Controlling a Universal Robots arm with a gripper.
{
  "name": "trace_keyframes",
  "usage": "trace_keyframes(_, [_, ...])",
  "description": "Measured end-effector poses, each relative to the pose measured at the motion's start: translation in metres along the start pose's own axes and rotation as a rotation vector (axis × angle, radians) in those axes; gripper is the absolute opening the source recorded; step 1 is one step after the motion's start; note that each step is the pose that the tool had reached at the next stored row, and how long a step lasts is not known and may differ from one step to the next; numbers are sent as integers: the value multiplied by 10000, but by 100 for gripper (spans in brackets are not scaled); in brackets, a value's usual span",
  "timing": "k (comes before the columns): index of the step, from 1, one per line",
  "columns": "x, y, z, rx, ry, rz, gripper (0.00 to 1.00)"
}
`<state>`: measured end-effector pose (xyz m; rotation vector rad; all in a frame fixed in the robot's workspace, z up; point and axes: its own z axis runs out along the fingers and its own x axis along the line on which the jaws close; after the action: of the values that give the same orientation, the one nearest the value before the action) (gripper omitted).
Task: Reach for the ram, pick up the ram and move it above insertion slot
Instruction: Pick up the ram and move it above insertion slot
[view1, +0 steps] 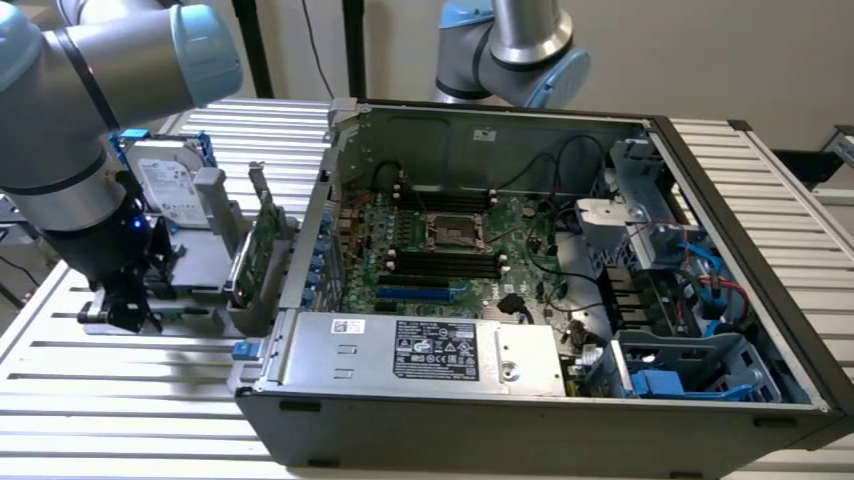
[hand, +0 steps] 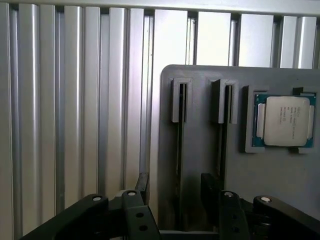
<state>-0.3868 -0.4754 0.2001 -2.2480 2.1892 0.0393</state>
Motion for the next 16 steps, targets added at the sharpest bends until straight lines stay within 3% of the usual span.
trace_keyframes(1, [-1, 0, 2, -1, -1, -1, 51])
trace_keyframes(3, [-2, 0, 11, 0, -4, 0, 39])
trace_keyframes(4, [-2, 0, 15, 0, -6, 0, 39])
trace_keyframes(8, [-4, 0, 24, -1, -17, 0, 21])
trace_keyframes(16, [-7, -1, 26, 1, -19, 17, 13])
